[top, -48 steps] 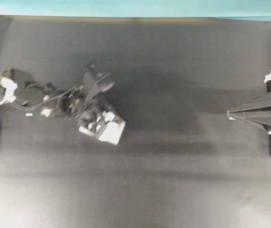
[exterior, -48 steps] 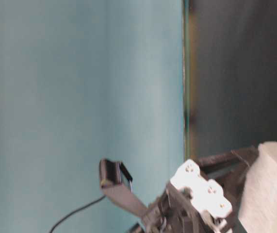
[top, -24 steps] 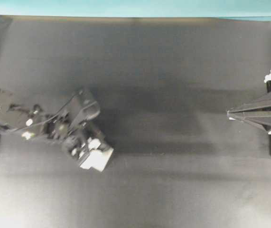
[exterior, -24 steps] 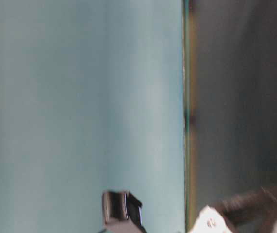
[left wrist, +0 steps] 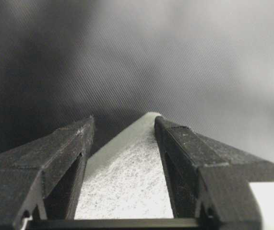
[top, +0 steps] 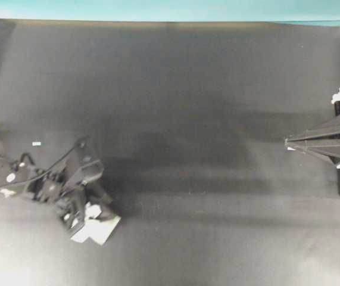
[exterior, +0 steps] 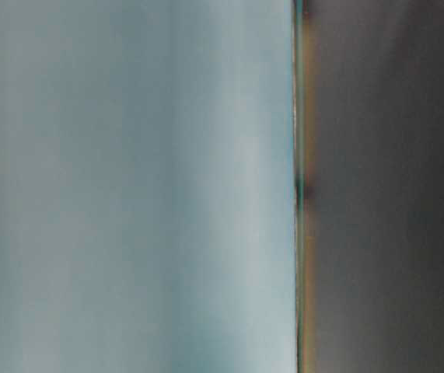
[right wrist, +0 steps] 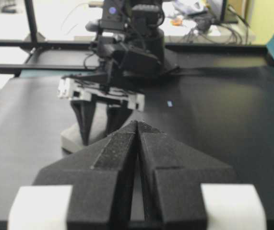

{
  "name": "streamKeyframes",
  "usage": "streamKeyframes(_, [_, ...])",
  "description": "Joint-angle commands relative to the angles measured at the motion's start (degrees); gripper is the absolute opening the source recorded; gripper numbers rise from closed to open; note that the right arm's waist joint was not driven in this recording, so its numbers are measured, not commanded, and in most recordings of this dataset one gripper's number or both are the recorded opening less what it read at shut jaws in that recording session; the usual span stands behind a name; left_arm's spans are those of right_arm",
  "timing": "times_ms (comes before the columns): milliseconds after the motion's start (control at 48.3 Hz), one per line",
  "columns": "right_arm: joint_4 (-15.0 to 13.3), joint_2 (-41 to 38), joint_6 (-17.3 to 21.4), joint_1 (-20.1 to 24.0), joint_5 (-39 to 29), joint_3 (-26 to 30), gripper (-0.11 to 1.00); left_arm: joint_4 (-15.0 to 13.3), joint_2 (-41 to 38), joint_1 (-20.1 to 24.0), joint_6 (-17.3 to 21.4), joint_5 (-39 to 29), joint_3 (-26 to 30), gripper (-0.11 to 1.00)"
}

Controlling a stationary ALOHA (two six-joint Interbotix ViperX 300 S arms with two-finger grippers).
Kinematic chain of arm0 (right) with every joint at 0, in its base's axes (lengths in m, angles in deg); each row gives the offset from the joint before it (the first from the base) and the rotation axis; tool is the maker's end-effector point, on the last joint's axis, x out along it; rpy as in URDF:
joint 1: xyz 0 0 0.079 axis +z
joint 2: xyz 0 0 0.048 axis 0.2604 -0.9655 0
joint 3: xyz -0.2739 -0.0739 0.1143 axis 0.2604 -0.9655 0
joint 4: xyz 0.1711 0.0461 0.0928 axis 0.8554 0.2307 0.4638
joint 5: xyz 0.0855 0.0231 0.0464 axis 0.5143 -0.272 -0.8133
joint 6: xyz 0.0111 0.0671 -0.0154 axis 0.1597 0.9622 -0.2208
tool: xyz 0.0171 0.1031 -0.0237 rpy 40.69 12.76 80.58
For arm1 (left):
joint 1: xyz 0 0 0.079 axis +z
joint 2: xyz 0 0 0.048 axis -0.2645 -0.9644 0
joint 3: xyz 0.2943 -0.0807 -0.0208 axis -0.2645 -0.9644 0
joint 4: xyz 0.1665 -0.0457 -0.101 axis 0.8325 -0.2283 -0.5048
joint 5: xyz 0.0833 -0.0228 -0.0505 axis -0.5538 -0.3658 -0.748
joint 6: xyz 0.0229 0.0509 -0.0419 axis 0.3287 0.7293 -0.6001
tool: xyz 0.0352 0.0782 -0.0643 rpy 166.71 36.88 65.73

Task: Push the sponge with the left arm to wipe the table.

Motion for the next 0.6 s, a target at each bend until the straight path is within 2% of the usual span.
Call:
streamKeyframes(0, [0.18,-0.26,0.26,0.0,0.62,0.44,0.0,0.18,1.32,-2.81,-0.26,0.62,-0.62,0.51])
streamKeyframes(269, [0.18,-0.35,0.35,0.0,0.62,0.35,0.0,0.26,2.72,-8.96,-2.99,0.97,-2.2,0.51])
streamKeyframes(580, [0.18,-0.35,0.35,0.0,0.62,0.35,0.0,0.26,3.25,-7.56,-1.49,0.97,-1.05,0.51])
